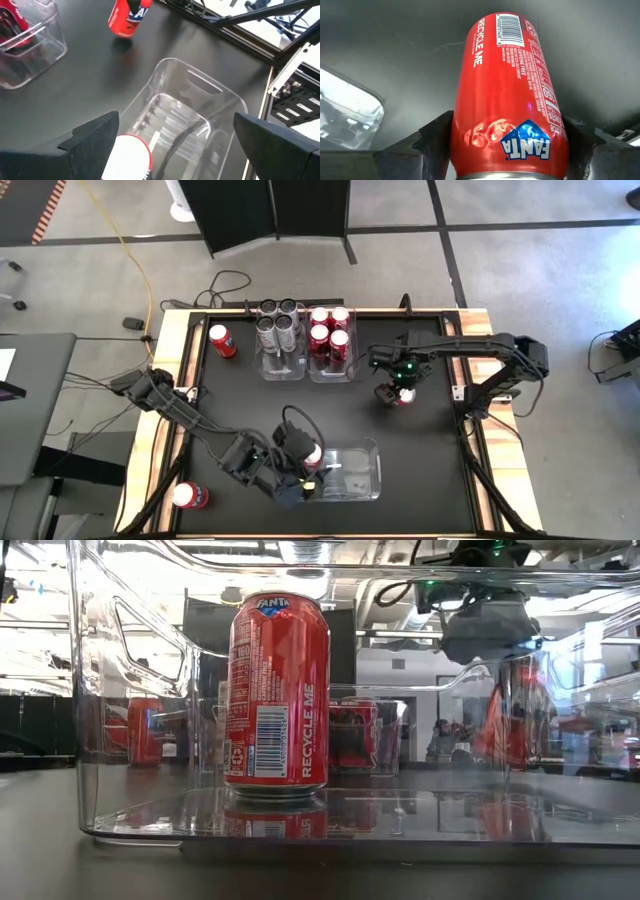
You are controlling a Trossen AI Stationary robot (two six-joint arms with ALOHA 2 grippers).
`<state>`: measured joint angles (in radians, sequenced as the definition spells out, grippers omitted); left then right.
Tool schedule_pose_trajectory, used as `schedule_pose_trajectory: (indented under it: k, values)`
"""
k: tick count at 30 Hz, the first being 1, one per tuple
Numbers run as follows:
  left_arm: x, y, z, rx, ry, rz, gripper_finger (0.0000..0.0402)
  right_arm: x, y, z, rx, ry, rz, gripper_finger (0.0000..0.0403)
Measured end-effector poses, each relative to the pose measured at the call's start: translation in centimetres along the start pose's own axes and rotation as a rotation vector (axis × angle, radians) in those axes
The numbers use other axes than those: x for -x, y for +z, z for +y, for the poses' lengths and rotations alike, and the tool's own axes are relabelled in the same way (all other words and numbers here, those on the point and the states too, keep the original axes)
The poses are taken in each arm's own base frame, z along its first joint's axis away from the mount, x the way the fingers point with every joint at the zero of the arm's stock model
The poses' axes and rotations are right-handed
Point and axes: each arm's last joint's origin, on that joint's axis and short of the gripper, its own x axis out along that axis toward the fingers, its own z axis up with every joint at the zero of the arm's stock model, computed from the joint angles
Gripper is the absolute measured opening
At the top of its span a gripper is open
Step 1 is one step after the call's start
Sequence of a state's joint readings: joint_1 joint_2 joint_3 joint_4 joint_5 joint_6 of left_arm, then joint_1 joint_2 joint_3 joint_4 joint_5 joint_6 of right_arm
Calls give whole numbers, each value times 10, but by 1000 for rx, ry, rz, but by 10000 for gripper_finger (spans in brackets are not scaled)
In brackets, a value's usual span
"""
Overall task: Sort soda cans
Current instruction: Put the bottom right orange soda can into the bottom transparent bin
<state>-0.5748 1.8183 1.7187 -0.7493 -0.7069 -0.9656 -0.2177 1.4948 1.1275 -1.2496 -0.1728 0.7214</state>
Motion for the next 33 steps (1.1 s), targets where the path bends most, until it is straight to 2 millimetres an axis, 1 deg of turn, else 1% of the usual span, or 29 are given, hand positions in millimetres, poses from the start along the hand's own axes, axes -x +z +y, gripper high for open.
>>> schedule_pose_trajectory:
  k: [3, 8, 11, 14, 17, 19, 21, 25, 27, 29, 33]
  values:
    - [-2, 2, 2, -3, 8, -2, 389, -1, -3, 3, 14, -2, 3, 286]
    - [-7, 7, 5, -7, 21, -7, 389, 0, -1, 2, 3, 44, 32, 286]
    - [-8, 8, 7, -15, 27, -8, 389, -2, -2, 3, 1, 44, 49, 286]
    - [-10, 10, 8, -32, 33, -10, 389, -13, 0, 8, 2, 11, 116, 286]
    - [-12, 11, 9, -34, 29, 0, 389, -24, -2, 20, 62, -16, 138, 289]
    - [-12, 11, 9, -34, 27, 3, 389, -30, -4, 27, 104, -31, 145, 299]
    - [-12, 11, 9, -33, 27, 4, 389, -31, -5, 31, 123, -30, 128, 317]
    - [-11, 11, 9, -35, 27, 4, 389, -26, 3, 37, 158, 4, 44, 370]
    - [-12, 12, 10, -56, 32, 1, 389, -17, 6, 36, 154, 37, 12, 389]
    - [-14, 14, 12, -85, 43, -5, 389, -5, 8, 34, 149, 81, -38, 392]
    - [-23, 23, 19, -130, 73, -14, 389, 7, 11, 32, 137, 107, -86, 384]
